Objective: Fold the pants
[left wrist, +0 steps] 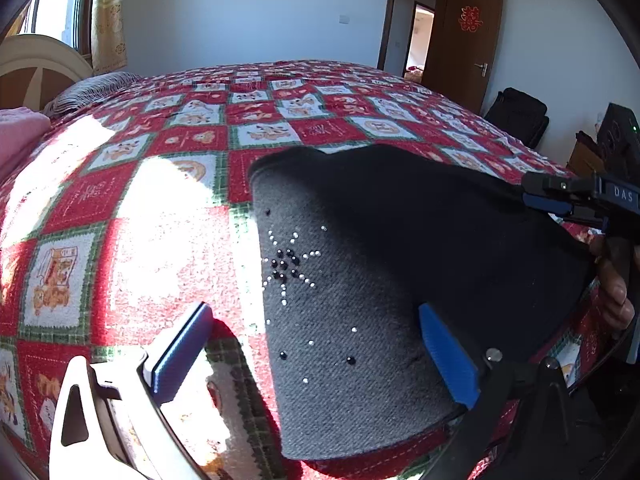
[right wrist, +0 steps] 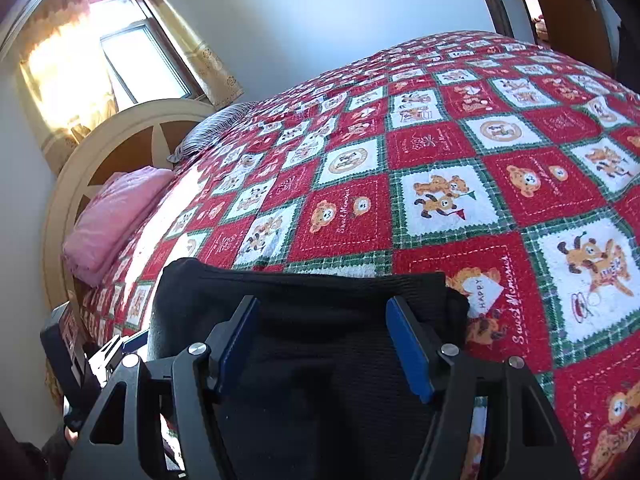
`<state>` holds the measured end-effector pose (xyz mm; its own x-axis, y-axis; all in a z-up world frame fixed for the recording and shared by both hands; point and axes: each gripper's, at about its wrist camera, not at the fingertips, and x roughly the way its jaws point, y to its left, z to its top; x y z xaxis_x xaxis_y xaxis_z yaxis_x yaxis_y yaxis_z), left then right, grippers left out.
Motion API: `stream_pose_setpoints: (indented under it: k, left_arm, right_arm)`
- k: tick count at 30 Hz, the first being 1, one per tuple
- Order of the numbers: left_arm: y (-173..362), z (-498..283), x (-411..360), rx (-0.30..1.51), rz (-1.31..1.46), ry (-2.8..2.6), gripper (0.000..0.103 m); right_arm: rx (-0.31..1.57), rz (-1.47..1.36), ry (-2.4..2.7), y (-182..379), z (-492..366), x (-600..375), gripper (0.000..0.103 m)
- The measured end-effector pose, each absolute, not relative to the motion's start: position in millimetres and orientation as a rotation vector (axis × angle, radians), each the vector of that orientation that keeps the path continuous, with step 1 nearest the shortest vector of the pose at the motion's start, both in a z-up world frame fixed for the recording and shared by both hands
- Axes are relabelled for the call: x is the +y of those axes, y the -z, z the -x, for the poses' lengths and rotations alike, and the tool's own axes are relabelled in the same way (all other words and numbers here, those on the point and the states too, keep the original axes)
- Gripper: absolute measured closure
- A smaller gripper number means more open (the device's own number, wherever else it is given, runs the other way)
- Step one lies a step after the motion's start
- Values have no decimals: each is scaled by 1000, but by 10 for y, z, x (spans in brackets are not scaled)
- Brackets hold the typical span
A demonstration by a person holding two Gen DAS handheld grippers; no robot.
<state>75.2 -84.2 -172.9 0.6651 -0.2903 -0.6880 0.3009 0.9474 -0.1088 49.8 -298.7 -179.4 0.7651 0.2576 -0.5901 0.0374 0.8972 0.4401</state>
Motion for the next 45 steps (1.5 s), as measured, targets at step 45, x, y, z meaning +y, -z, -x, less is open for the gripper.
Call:
stream_pose_setpoints:
  k: [45]
  left_arm:
    - [1718,-984,-696,722,141,504,29]
  right_arm:
    - [734,-556,-56,2018,-106,-3137,73]
